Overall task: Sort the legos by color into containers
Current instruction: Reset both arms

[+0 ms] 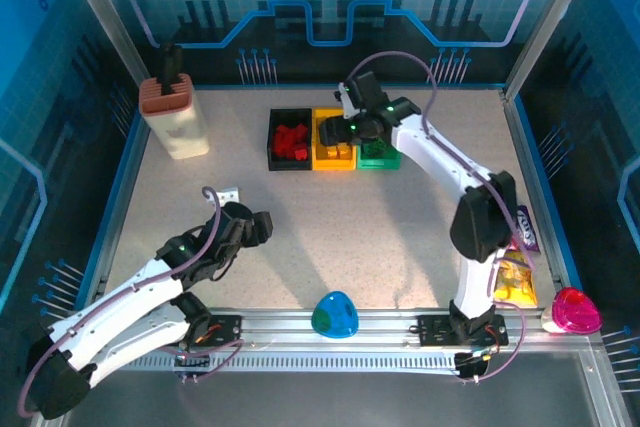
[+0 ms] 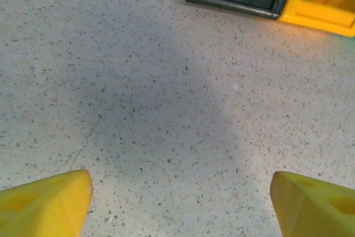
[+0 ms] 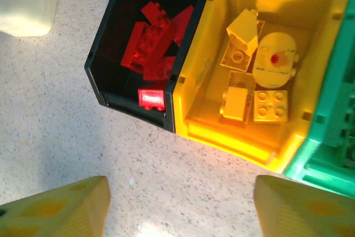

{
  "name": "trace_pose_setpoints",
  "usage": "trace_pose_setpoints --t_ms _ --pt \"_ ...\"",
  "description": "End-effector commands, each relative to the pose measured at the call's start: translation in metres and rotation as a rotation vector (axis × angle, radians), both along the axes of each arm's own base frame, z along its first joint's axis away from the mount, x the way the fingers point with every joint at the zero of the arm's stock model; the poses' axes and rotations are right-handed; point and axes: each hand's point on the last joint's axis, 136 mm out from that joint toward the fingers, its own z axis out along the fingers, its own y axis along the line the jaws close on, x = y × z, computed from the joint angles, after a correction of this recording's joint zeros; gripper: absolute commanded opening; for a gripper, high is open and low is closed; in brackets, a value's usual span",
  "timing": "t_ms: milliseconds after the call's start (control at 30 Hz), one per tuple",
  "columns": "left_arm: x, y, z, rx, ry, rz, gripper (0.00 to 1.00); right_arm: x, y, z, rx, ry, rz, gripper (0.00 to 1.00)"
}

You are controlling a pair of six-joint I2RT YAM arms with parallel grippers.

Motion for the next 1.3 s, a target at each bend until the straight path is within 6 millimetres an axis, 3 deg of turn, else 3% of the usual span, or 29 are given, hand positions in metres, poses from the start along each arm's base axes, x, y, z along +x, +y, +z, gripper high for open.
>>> trace_pose_setpoints --t_ms 0,200,267,333,367,467,500,700,800,1033,1167,1267 --pt "0.008 0.011 0.024 0.065 -0.076 0.031 0.88 -0.008 -0.028 0.03 -0.007 -0.137 -0.022 0.76" --pt "0.017 0.029 0.044 0.196 -0.159 0.069 0.92 -0.039 -0.088 0.051 -0.108 -0.367 -0.104 0.84" --pt "0.019 0.036 0.049 0.249 -0.184 0.085 0.92 -0.053 -0.105 0.049 -0.165 -0.428 -0.104 0.85" --pt "0.022 0.04 0.054 0.297 -0.213 0.085 0.92 -0.065 -0.128 0.043 -0.232 -0.477 -0.15 0.94" --pt "0.024 0.042 0.056 0.321 -0.23 0.086 0.93 -0.07 -0.141 0.038 -0.271 -0.501 -0.188 1.0" --pt "0.026 0.055 0.061 0.409 -0.277 0.135 0.94 -0.089 -0.176 0.017 -0.348 -0.56 -0.299 1.0" --pt "0.027 0.059 0.063 0.438 -0.294 0.152 0.99 -0.096 -0.183 0.004 -0.365 -0.569 -0.305 1.0" --pt "0.024 0.078 0.062 0.561 -0.313 0.217 0.99 -0.136 -0.219 -0.033 -0.424 -0.608 -0.368 1.0" --pt "0.024 0.077 0.053 0.596 -0.311 0.177 0.99 -0.15 -0.228 -0.052 -0.441 -0.579 -0.368 1.0" --pt "0.009 0.093 0.043 0.574 -0.319 0.233 0.99 -0.175 -0.245 -0.08 -0.463 -0.535 -0.389 1.0" --pt "0.001 0.098 0.035 0.546 -0.346 0.238 0.99 -0.185 -0.244 -0.087 -0.417 -0.553 -0.378 1.0" --pt "-0.004 0.101 0.03 0.531 -0.362 0.236 0.99 -0.188 -0.246 -0.081 -0.396 -0.598 -0.396 1.0"
